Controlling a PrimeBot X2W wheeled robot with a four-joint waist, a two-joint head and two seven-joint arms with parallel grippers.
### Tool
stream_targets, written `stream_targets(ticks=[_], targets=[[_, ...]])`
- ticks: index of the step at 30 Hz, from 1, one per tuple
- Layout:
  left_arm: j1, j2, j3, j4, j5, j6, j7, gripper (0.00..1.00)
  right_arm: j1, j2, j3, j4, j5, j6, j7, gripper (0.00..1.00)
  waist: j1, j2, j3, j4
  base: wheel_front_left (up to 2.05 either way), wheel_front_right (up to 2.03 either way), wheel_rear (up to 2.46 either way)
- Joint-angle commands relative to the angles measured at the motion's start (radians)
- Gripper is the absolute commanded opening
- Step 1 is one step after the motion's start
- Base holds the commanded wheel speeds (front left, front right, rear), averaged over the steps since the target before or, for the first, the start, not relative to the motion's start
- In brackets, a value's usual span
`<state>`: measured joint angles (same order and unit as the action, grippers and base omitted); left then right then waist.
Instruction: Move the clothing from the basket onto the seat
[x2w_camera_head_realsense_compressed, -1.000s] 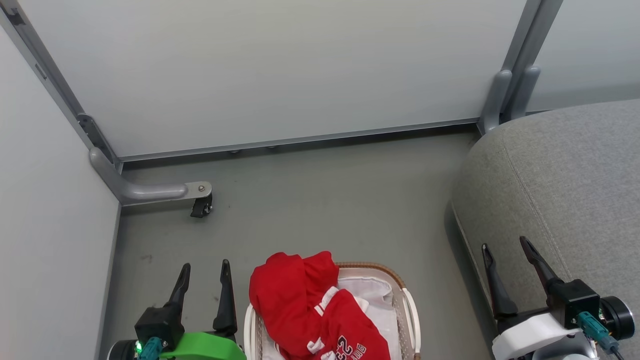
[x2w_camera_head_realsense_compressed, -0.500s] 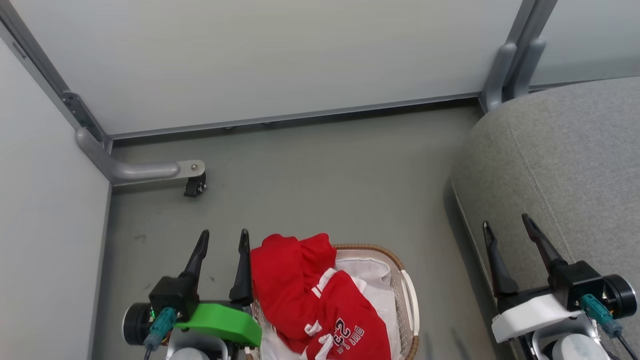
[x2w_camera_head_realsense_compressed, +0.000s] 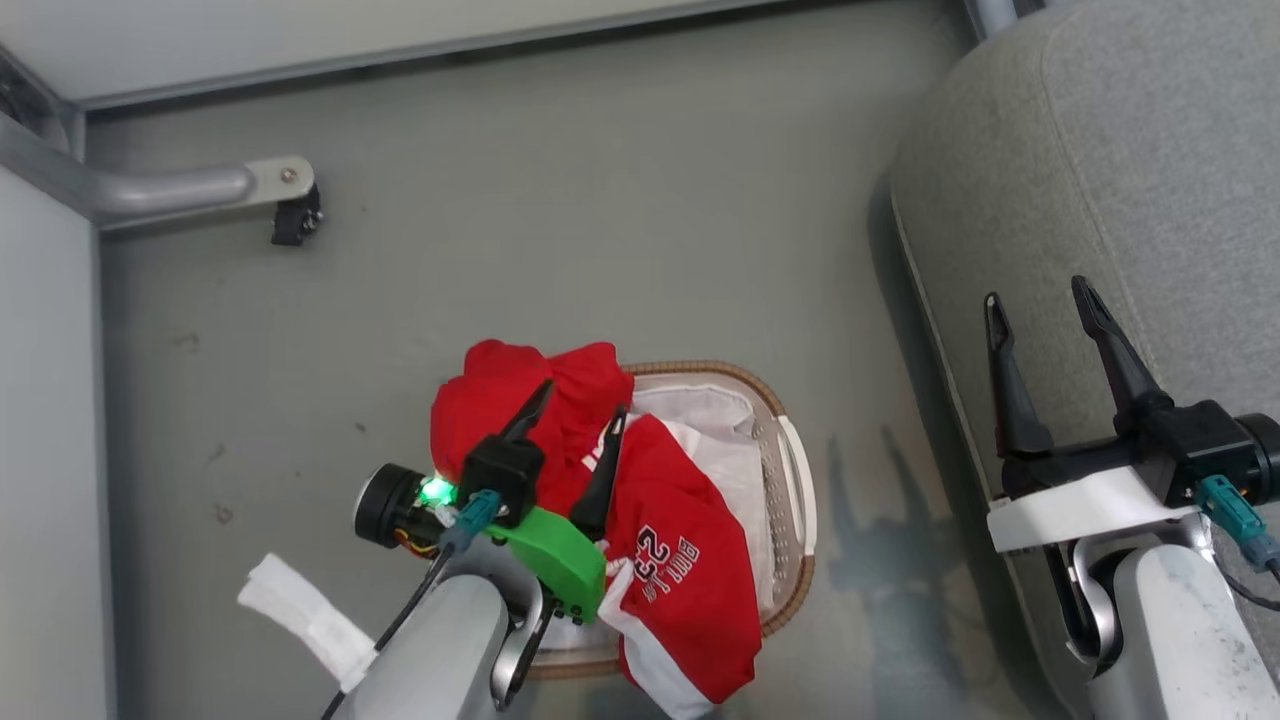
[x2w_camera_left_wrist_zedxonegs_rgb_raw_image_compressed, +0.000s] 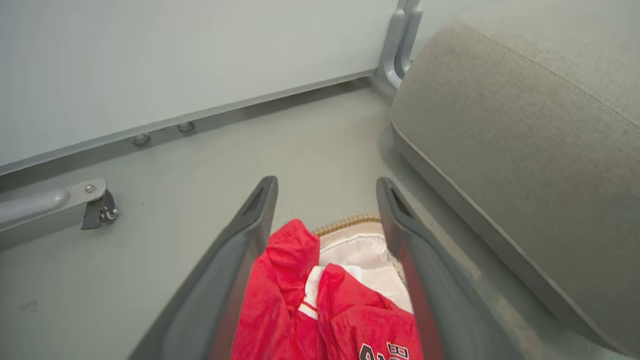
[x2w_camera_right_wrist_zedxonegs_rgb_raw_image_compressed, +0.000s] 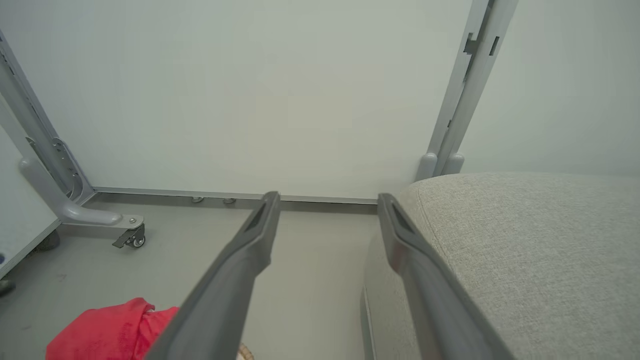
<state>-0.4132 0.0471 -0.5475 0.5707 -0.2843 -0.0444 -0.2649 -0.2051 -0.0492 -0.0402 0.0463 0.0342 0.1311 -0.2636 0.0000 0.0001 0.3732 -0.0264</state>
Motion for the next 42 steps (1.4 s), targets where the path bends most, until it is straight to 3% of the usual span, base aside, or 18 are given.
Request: stream_targets(ticks=[1,8,16,30,42], targets=[[-0.048,0.006,-0.024,0.037,0.016,-0.007,0.001,1.0,-0.027,-0.002,0.002,-0.004,0.01,-0.001,-0.002,1.0,0.0,-0.0001,0.193,-0.087,0.0,0.0,0.0],[-0.183,0.007,-0.159,0.256,0.03,-0.02,0.001,1.0,-0.088,-0.002,0.01,-0.01,0.052,-0.001,-0.002,1.0,0.0,-0.0001,0.332,-0.153,0.0,0.0,0.0],[-0.29,0.007,-0.27,0.47,0.034,-0.033,0.002,1.0,-0.114,-0.002,0.057,-0.022,0.101,-0.001,-0.002,1.0,0.0,-0.0001,0.414,-0.221,0.0,0.0,0.0],[-0.413,0.007,-0.289,0.663,0.019,0.006,0.008,1.0,-0.104,-0.002,0.129,-0.018,0.172,-0.001,-0.002,1.0,0.0,-0.0001,0.466,-0.293,0.0,0.0,0.0],[-0.4,0.021,-0.292,0.712,-0.006,0.019,0.153,1.0,-0.101,-0.002,0.166,-0.021,0.199,-0.001,-0.002,1.0,0.0,-0.0001,0.479,-0.322,0.0,0.0,0.0]])
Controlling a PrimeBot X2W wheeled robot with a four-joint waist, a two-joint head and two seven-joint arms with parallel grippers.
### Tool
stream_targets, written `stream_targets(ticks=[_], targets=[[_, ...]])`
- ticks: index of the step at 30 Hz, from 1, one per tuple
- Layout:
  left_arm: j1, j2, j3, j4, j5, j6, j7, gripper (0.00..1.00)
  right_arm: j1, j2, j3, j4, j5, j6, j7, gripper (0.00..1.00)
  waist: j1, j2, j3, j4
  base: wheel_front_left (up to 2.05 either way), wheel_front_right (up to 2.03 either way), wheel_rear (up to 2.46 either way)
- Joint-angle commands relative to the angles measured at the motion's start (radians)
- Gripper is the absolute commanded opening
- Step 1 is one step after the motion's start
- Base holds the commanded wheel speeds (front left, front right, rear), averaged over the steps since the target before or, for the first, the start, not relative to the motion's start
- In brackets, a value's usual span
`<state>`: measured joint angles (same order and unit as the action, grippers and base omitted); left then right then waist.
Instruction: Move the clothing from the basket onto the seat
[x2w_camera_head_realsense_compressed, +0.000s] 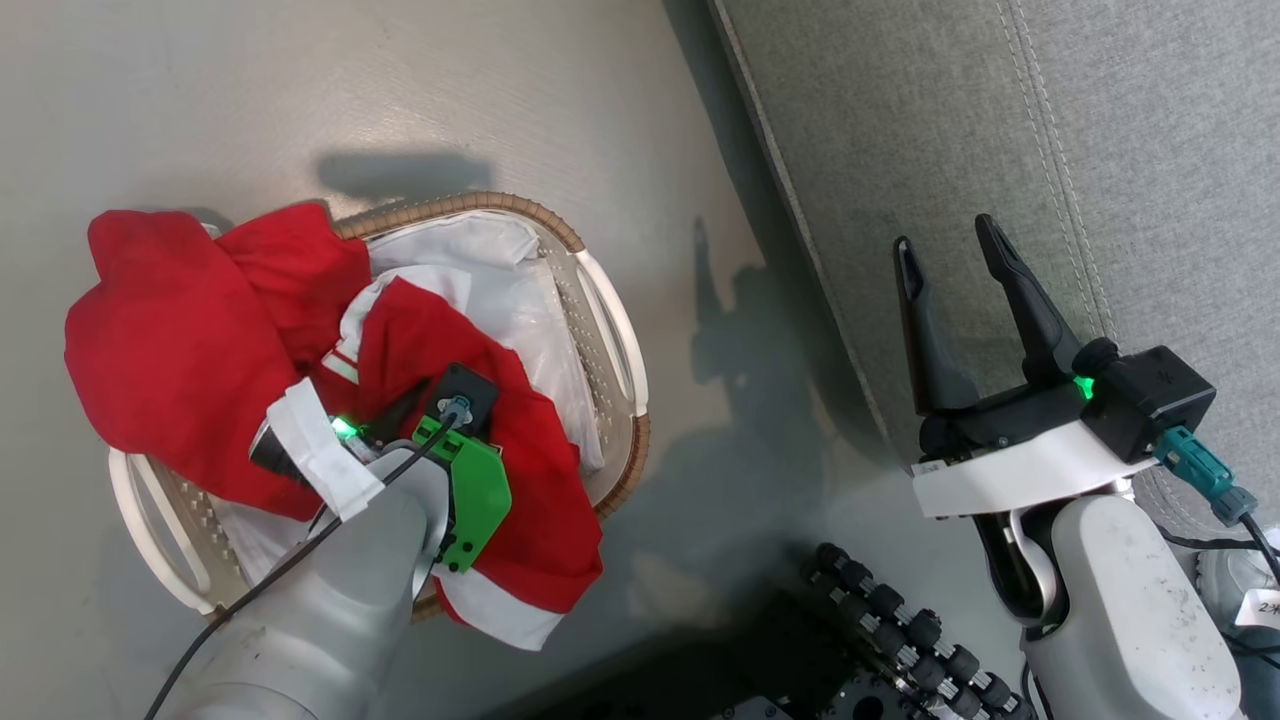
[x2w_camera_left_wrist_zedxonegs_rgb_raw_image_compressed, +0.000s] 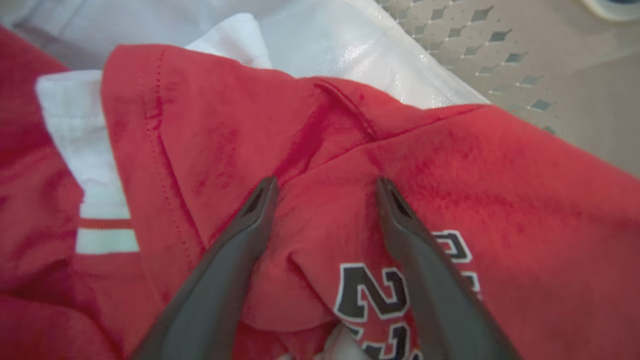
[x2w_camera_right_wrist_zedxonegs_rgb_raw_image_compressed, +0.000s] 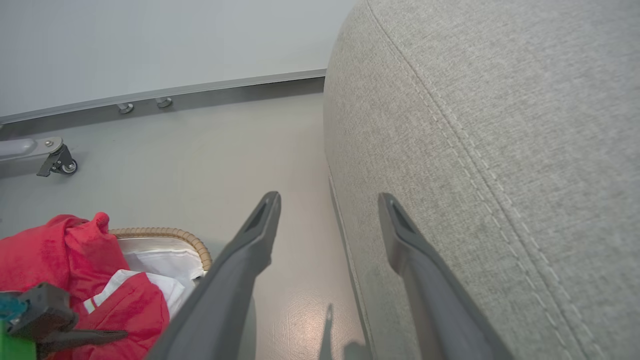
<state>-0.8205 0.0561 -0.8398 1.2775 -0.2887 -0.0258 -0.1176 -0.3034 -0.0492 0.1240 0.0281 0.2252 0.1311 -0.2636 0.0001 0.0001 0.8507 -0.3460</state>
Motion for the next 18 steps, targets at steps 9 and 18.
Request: stream_targets(ticks=[9,18], targets=[[0.023,0.017,-0.003,0.011,-0.027,-0.016,0.119,0.0,-0.004,-0.002,-0.001,0.009,0.014,-0.001,-0.002,1.0,-0.0001,-0.0001,-0.003,-0.003,0.0,0.0,0.0],[0.039,0.008,-0.013,-0.002,-0.042,-0.025,0.03,0.0,-0.003,-0.002,-0.021,0.027,-0.004,-0.001,-0.002,1.0,-0.0001,-0.0001,-0.057,0.027,0.0,0.0,0.0]])
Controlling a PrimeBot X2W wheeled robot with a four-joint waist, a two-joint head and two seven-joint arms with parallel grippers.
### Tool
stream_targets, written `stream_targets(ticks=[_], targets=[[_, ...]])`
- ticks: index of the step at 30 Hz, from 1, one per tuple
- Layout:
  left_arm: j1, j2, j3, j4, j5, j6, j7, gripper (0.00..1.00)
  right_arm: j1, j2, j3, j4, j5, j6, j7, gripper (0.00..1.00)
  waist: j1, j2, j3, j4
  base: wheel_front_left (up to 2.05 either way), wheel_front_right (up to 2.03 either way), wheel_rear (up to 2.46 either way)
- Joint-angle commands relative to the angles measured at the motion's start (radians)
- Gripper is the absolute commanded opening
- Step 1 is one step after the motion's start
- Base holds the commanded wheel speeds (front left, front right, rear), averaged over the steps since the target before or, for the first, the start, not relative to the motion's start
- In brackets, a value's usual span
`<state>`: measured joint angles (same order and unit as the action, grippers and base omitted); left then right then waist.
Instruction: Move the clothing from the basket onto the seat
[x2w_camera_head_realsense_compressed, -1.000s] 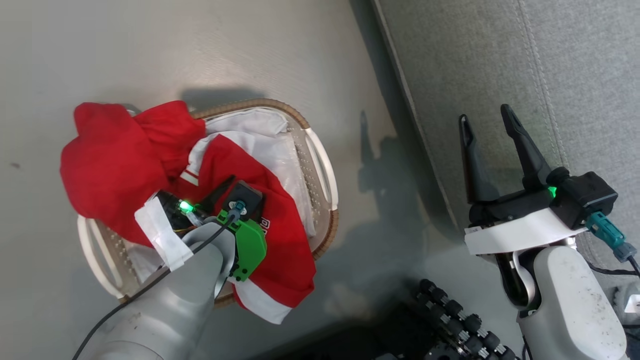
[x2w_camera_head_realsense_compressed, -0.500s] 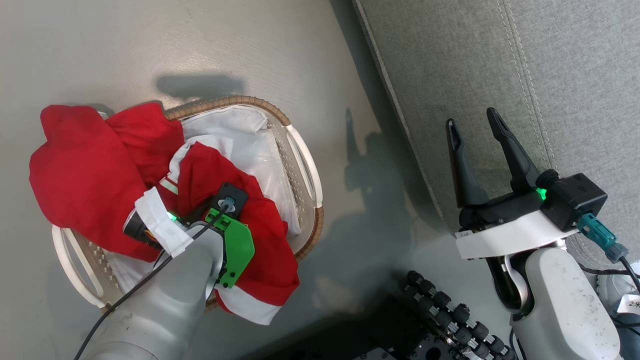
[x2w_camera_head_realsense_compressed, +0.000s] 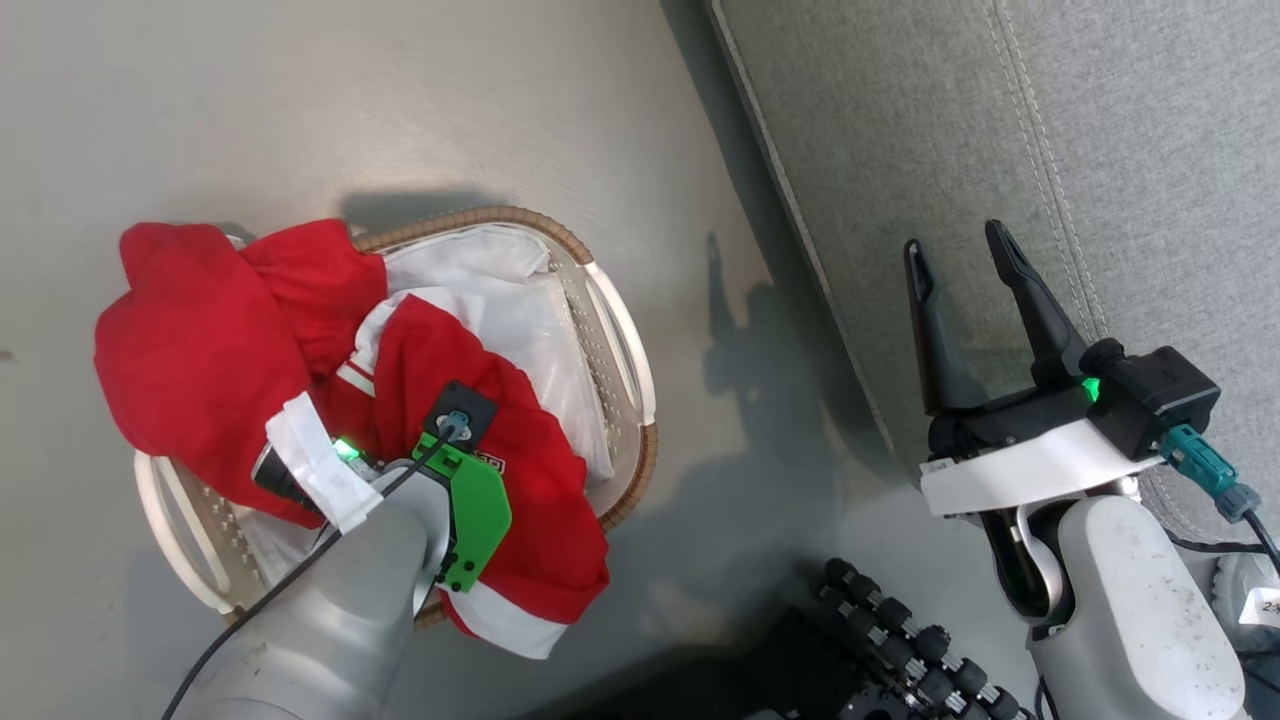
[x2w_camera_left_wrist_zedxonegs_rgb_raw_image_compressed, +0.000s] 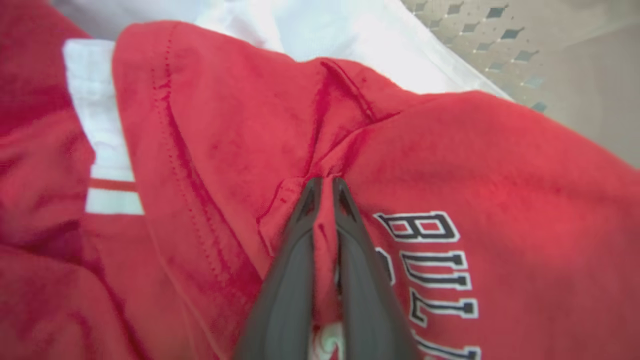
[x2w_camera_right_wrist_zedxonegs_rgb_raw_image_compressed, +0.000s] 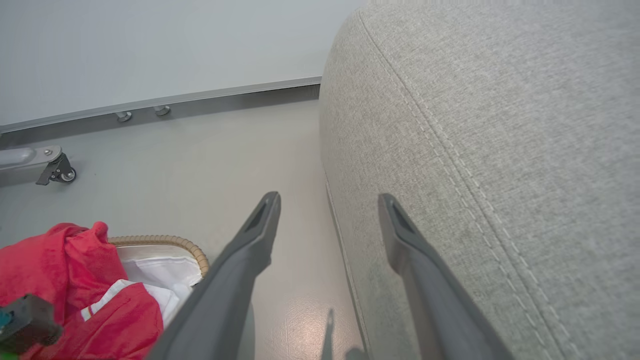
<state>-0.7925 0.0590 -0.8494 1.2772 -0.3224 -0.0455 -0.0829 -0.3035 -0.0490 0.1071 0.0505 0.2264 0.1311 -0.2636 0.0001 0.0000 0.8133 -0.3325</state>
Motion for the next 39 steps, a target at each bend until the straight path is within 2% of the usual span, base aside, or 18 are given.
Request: stream_targets(ticks=[1,15,24,32,39], targets=[[0.015,0.002,-0.006,-0.005,-0.01,-0.007,-0.018,0.0,-0.001,-0.003,-0.009,0.007,-0.009,-0.001,-0.002,1.0,-0.0001,0.0,-0.032,0.02,0.0,0.0,0.0],[0.099,-0.008,-0.034,-0.124,-0.067,-0.036,-0.157,0.0,0.059,-0.003,-0.077,0.046,-0.088,-0.001,-0.002,1.0,-0.0001,0.0,-0.264,0.14,0.0,0.0,0.0],[0.156,-0.009,-0.024,-0.248,-0.119,-0.005,-0.184,0.0,0.132,-0.004,-0.12,0.063,-0.15,-0.001,-0.002,1.0,-0.0001,0.0,-0.449,0.227,0.0,0.0,0.0],[0.166,0.028,0.026,-0.416,-0.078,0.009,-0.182,0.0,0.211,-0.004,-0.145,0.076,-0.192,-0.001,-0.002,1.0,-0.0001,0.0,-0.606,0.29,0.0,0.0,0.0],[0.105,0.054,0.043,-0.496,-0.04,-0.013,-0.182,0.0,0.275,-0.003,-0.144,0.086,-0.197,-0.001,-0.002,1.0,-0.0001,0.0,-0.711,0.316,0.0,0.0,0.0]])
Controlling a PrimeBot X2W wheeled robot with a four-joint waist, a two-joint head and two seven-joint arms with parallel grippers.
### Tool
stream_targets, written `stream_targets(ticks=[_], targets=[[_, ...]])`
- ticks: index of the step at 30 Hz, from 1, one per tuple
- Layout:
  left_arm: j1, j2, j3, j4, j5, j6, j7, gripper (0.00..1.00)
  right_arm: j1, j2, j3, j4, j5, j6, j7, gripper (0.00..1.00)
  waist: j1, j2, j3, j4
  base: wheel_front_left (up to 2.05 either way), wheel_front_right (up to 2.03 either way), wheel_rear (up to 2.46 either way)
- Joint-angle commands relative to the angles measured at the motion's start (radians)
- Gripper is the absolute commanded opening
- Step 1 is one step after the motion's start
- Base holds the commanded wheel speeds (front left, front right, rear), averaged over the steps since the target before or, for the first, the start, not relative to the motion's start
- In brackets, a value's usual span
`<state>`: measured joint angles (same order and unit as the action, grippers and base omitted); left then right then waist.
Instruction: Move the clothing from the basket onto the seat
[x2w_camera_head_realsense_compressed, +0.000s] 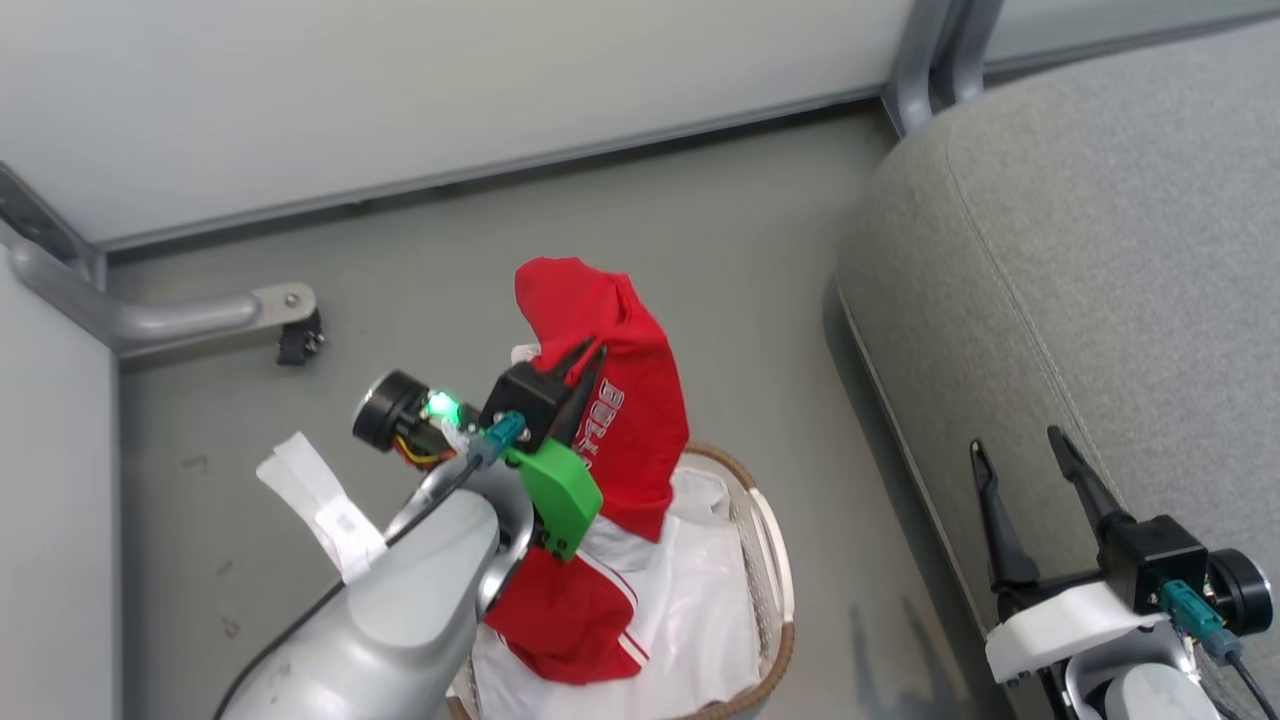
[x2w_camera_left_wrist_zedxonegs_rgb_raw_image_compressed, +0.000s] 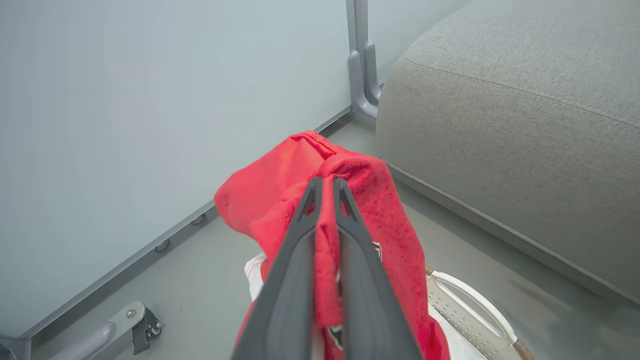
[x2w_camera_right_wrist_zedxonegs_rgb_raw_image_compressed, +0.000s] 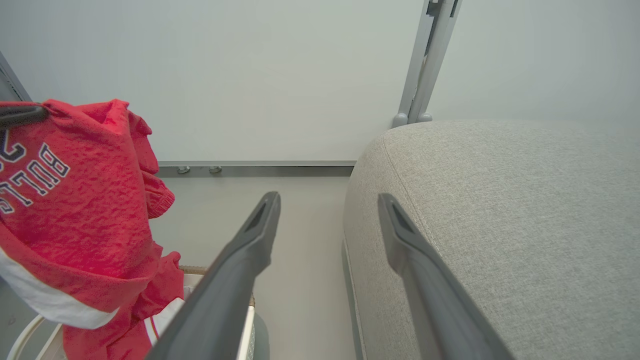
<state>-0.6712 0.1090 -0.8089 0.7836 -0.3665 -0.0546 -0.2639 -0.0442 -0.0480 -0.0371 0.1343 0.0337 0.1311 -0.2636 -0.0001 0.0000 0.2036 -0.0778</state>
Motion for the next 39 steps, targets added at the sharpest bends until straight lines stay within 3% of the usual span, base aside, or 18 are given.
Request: stream_targets(ticks=[1,16,32,39], targets=[[-0.029,0.01,0.001,-0.01,0.011,-0.009,-0.001,0.0,0.024,-0.004,0.004,0.004,-0.004,-0.001,-0.002,1.0,0.0001,0.0,-0.113,0.063,0.0,0.0,0.0],[-0.278,0.027,-0.05,-0.076,0.043,-0.067,0.013,0.0,0.063,-0.004,0.059,-0.003,-0.011,-0.001,-0.002,1.0,0.0001,0.0,-0.195,0.078,0.0,0.0,0.0],[-0.447,0.027,-0.178,-0.123,-0.019,-0.076,0.048,0.0,-0.095,-0.004,0.243,0.03,-0.069,-0.001,-0.002,1.0,0.0001,0.0,-0.198,0.1,0.0,0.0,0.0],[-0.487,0.021,-0.227,-0.145,-0.057,-0.076,0.049,0.0,-0.176,-0.005,0.282,0.124,-0.181,-0.001,-0.001,1.0,0.0001,0.0,-0.2,0.127,0.0,0.0,0.0]])
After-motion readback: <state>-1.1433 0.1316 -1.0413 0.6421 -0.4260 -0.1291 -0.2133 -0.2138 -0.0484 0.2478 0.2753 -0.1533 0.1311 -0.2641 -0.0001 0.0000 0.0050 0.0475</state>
